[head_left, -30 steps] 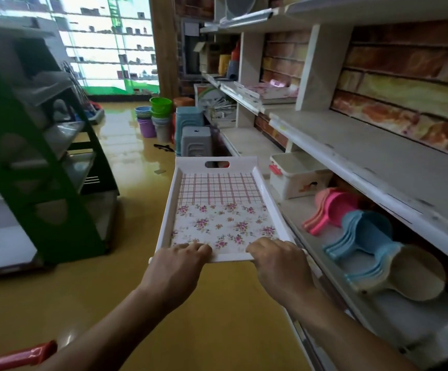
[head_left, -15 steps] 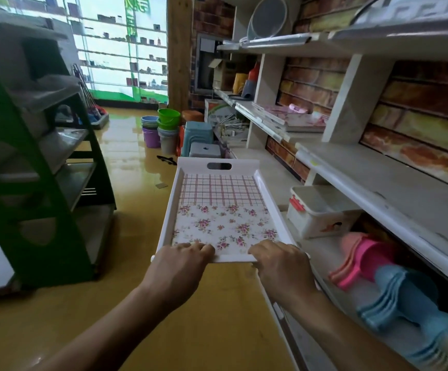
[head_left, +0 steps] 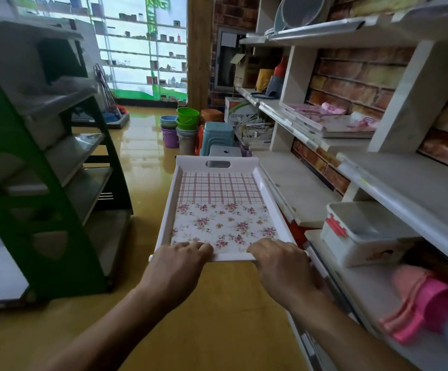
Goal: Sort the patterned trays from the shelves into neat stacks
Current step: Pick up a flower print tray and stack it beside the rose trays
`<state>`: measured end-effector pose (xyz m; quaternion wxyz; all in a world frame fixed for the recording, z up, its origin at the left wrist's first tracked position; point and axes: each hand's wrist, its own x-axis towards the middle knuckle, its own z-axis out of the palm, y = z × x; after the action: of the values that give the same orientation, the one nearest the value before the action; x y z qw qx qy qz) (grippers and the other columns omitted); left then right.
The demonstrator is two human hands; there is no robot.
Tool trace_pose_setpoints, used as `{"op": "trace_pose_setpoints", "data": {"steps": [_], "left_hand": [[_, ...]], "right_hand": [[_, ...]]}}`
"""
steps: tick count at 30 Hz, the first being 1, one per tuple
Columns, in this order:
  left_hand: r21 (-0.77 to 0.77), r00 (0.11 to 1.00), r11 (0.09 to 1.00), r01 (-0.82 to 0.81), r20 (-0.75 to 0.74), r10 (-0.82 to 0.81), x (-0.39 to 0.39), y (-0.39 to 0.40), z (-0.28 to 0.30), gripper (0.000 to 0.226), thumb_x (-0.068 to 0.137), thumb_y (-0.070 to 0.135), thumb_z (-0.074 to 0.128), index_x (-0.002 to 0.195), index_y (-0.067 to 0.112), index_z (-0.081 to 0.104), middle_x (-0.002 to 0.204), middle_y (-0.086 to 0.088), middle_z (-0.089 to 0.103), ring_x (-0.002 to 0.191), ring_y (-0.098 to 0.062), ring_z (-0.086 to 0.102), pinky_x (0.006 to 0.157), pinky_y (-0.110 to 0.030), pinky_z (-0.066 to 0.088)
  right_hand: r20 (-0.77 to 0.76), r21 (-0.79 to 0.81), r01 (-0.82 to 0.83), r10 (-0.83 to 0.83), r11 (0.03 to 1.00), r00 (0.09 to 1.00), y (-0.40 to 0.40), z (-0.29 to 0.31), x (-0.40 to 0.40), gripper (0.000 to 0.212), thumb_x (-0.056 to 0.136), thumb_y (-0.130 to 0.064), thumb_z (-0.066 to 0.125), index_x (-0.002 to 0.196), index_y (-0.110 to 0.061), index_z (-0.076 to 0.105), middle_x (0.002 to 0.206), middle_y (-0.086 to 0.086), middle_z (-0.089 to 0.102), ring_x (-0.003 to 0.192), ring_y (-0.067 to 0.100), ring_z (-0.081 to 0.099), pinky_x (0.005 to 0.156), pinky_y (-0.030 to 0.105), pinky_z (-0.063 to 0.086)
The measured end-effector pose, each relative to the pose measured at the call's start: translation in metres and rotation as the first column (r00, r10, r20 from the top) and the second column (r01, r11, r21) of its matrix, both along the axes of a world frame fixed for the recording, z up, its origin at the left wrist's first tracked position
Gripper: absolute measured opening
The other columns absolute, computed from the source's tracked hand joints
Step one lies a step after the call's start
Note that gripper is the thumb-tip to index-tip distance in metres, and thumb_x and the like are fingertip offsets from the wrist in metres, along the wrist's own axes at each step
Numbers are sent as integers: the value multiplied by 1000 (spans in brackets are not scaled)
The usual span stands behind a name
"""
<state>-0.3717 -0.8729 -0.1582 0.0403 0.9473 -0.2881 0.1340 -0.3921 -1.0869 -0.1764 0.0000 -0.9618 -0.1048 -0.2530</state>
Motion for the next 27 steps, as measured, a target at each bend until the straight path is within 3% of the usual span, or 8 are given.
{"op": "trace_pose_setpoints", "data": {"steps": [6, 18, 27], "left_hand": [[48, 997, 996, -79, -21, 80, 86, -17, 2, 25, 101, 26, 33, 123, 32, 43, 124, 11, 57, 114, -11, 56, 81, -29, 47], [44, 988, 988, -147, -42, 148, 233, -60, 14, 28, 100, 31, 37, 128, 33, 42, 130, 12, 55, 119, -8, 53, 90, -29, 49], [45, 992, 992, -120, -42, 122, 353, -47, 1, 21, 101, 28, 35, 119, 33, 46, 115, 9, 61, 102, -13, 60, 75, -30, 50]], "right_hand": [[9, 51, -80, 80, 995, 997, -16, -5, 100, 22, 66, -6, 80, 75, -21, 67, 61, -4, 59, 48, 15, 54, 42, 29, 46], [39, 33, -168, 166, 985, 985, -58, 9, 263, 23, 63, -7, 82, 70, -21, 65, 58, -3, 58, 45, 16, 53, 42, 25, 38], [3, -3, -134, 134, 991, 991, -48, -1, 377, 25, 58, -5, 80, 68, -22, 64, 57, -3, 57, 45, 16, 53, 41, 27, 40]]}}
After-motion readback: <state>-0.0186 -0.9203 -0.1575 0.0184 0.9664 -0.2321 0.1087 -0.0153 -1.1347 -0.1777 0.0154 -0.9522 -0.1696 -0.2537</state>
